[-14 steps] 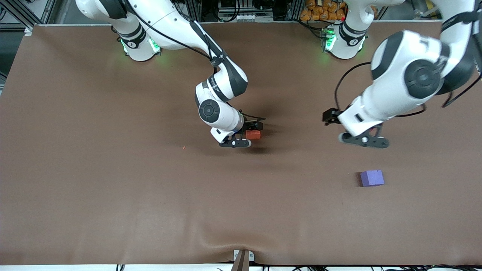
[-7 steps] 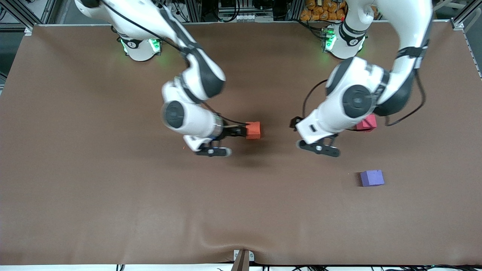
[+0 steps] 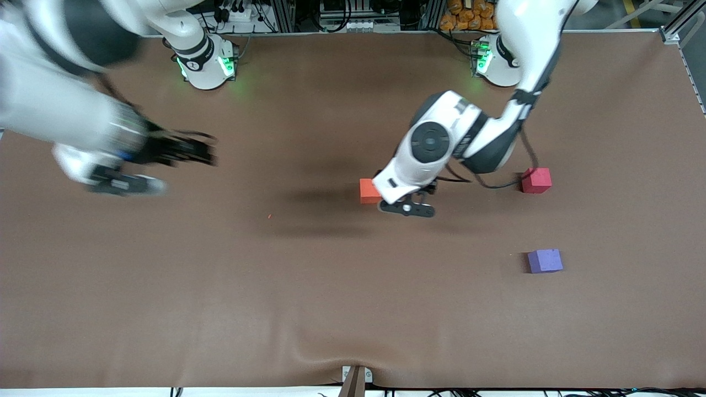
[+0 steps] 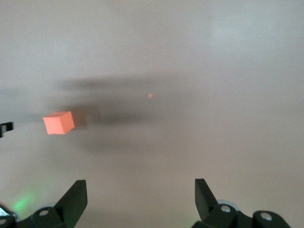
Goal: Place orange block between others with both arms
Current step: 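Grasp the orange cube with the left gripper from the right gripper, then open the right gripper and withdraw it while the left gripper holds the cube, then carry the orange cube with the left gripper between the pink and purple cubes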
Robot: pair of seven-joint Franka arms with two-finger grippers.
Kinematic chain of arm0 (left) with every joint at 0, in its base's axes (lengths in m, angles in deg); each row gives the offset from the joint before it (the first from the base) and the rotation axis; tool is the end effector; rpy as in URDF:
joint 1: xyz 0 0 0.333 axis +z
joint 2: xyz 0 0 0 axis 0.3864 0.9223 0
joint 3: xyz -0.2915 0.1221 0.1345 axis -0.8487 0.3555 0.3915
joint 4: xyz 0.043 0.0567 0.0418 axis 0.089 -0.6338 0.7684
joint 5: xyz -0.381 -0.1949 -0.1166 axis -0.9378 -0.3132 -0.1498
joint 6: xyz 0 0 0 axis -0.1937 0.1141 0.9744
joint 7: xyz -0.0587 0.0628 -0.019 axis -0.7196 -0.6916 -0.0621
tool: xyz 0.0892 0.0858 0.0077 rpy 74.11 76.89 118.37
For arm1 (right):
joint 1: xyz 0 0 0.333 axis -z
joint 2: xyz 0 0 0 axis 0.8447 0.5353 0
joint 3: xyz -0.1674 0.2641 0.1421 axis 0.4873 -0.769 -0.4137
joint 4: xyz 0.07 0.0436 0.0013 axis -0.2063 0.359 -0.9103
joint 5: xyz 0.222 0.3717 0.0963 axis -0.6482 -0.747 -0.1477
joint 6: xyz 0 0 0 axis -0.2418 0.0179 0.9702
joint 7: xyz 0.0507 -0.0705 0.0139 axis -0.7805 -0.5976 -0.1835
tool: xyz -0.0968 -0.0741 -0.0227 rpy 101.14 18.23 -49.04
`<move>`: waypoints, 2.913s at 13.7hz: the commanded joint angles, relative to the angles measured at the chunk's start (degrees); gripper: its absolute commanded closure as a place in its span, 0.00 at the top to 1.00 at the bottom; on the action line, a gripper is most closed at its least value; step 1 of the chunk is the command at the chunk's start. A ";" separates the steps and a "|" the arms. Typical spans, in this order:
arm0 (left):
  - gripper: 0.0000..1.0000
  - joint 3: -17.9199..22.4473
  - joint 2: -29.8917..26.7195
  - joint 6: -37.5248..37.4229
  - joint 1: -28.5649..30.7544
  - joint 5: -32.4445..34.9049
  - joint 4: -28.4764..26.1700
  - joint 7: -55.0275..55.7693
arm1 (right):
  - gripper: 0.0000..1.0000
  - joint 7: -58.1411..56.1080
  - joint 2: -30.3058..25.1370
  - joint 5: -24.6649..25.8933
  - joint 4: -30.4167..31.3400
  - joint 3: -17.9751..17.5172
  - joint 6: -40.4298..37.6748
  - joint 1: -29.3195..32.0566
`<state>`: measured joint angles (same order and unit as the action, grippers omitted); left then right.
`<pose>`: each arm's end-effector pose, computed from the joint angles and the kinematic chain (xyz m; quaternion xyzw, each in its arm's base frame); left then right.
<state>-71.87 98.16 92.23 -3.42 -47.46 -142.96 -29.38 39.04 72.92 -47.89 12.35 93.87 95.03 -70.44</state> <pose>0.5683 -0.4693 0.2970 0.9968 -0.0410 -0.0631 0.0253 0.6227 0.1217 0.6065 -0.9911 0.0228 0.0842 0.1008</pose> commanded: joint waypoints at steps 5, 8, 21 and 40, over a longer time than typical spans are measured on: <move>1.00 0.83 8.60 7.98 -6.62 6.86 2.23 16.35 | 1.00 -23.23 -3.75 11.54 -1.89 -1.91 -3.85 14.02; 1.00 0.83 11.14 8.33 -7.24 8.89 3.20 17.33 | 1.00 -23.33 -4.37 13.74 -1.53 -1.91 -3.94 14.91; 0.00 0.40 3.71 2.36 0.82 11.53 -1.61 10.43 | 1.00 -22.98 -4.81 14.45 -1.80 -1.82 -9.83 14.99; 0.00 0.39 -5.55 16.75 40.91 11.53 -24.65 -37.07 | 1.00 -22.54 -3.05 14.54 -1.71 -0.33 -8.95 12.53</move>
<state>-70.77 92.48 105.91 36.52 -37.00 -166.03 -66.55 16.31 69.70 -34.42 10.90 93.10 85.98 -57.22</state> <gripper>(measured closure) 0.445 0.000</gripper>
